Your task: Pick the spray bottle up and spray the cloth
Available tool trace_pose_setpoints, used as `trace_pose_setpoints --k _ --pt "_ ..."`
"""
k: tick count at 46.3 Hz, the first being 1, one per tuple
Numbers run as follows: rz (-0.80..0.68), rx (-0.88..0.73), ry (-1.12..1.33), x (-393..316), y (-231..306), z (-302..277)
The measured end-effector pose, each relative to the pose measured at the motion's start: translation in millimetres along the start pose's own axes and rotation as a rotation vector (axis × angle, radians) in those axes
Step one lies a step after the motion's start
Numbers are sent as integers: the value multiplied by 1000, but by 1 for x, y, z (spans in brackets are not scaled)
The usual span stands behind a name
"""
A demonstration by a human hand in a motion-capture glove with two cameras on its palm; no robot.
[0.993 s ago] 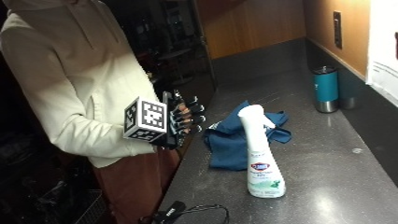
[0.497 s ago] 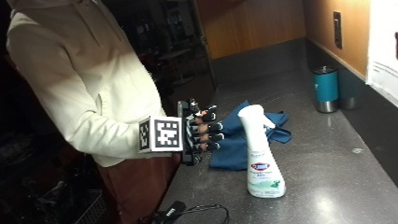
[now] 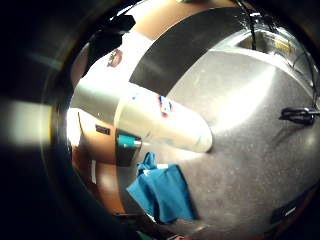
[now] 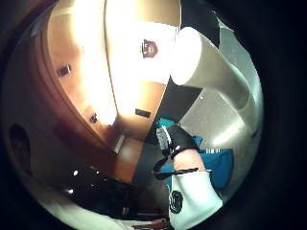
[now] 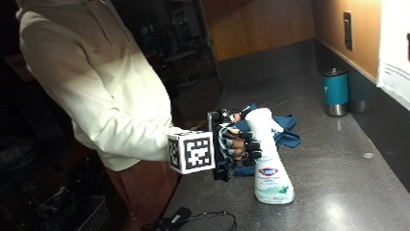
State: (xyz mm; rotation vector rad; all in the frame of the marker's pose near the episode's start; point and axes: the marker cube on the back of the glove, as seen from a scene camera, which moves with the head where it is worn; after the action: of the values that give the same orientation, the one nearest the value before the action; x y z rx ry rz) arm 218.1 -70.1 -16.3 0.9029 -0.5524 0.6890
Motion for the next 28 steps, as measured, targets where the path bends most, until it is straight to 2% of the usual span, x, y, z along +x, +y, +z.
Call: trace_pose_setpoints --k 15,28 --pt "89 38 -22 7 -26 17" --pt "108 27 -30 6 -37 30"
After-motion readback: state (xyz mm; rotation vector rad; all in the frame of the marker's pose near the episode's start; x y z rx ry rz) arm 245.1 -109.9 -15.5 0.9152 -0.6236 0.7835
